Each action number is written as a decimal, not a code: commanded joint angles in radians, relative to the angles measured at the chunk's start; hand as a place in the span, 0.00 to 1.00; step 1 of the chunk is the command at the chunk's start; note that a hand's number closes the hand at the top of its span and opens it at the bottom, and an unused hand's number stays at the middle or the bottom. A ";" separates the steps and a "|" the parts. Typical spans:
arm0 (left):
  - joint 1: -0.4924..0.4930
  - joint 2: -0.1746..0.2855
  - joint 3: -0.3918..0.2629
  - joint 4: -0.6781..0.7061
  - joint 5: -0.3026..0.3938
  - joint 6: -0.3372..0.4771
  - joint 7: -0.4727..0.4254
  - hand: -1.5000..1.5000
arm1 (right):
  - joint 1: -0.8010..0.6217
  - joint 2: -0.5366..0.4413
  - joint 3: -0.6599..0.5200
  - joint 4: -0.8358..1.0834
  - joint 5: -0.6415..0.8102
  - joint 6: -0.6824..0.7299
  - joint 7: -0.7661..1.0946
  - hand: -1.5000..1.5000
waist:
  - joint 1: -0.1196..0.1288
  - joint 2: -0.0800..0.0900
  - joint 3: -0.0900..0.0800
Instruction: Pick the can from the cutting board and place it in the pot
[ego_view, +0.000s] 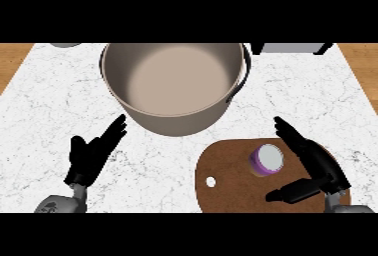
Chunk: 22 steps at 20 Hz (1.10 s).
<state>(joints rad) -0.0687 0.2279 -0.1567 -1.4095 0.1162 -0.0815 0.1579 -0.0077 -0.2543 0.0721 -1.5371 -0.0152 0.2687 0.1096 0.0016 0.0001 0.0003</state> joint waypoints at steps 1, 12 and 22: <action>-0.077 -0.025 0.029 0.112 -0.025 -0.020 -0.046 0.50 | -0.055 0.040 -0.021 0.183 0.016 0.018 -0.108 0.00 | -0.002 0.002 0.000; -0.042 -0.061 0.035 0.071 -0.060 -0.036 -0.026 0.50 | -0.110 0.094 0.037 0.431 0.199 -0.025 -0.374 1.00 | 0.003 0.001 0.000; -0.009 -0.061 0.034 0.040 -0.071 -0.043 -0.029 0.50 | -0.288 0.052 -0.092 0.665 0.068 0.119 -0.518 1.00 | 0.025 0.008 0.002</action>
<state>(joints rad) -0.0834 0.1666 -0.1204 -1.3736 0.0452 -0.1097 0.1423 -0.1654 -0.1694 0.0270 -1.0674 0.0886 0.2979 -0.3565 0.0087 -0.0122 -0.0141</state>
